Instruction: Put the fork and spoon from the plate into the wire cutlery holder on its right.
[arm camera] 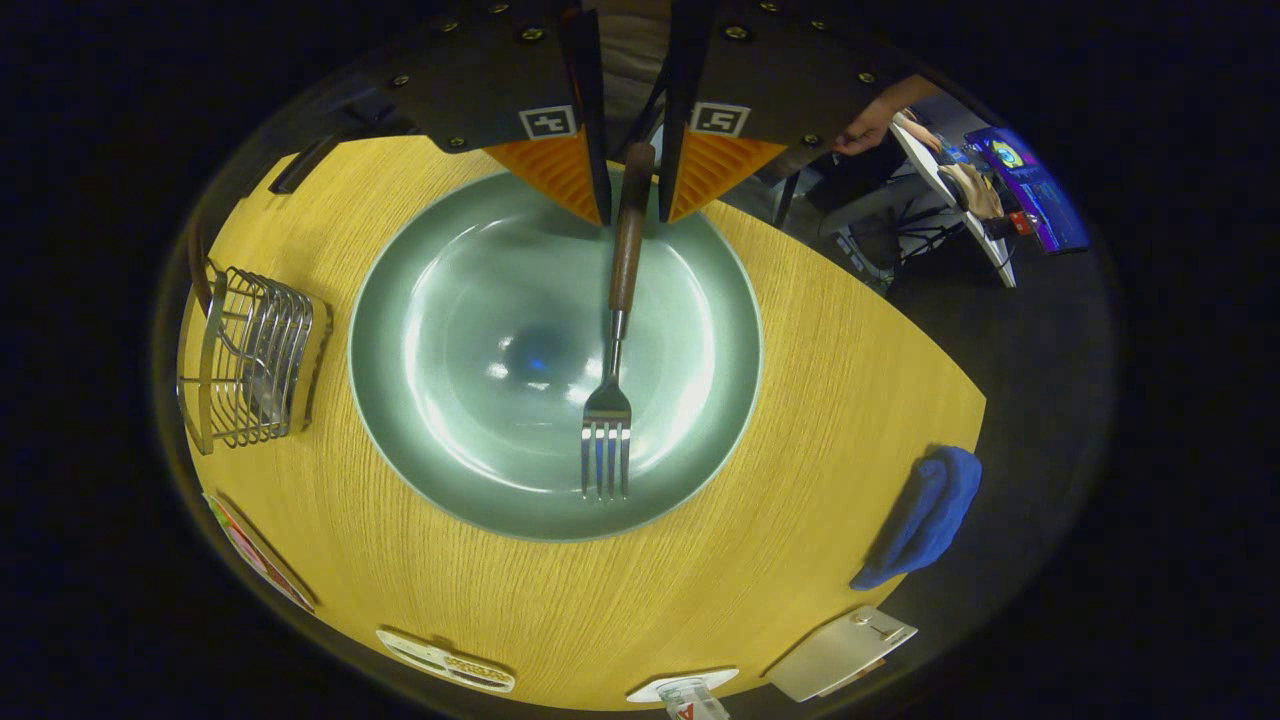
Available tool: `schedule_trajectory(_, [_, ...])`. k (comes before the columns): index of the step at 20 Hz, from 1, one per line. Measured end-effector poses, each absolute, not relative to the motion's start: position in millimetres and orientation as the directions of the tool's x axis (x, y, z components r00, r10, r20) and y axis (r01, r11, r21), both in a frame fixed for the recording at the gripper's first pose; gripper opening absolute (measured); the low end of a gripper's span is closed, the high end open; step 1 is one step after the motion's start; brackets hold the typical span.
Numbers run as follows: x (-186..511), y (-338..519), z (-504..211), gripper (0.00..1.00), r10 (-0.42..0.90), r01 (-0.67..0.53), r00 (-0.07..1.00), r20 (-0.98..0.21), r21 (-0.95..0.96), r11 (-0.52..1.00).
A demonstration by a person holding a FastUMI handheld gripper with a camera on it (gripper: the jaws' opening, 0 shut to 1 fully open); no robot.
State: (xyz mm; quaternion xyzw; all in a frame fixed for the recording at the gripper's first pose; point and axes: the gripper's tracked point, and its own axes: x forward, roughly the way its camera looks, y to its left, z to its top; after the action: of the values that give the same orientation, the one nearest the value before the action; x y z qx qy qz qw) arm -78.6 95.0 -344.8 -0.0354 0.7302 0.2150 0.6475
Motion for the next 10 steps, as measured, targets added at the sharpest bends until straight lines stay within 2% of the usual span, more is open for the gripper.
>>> schedule_trajectory(10, [-77, 75, -363, 0.27, 0.176, -0.370, -0.178, -0.968, 0.231, 0.900])
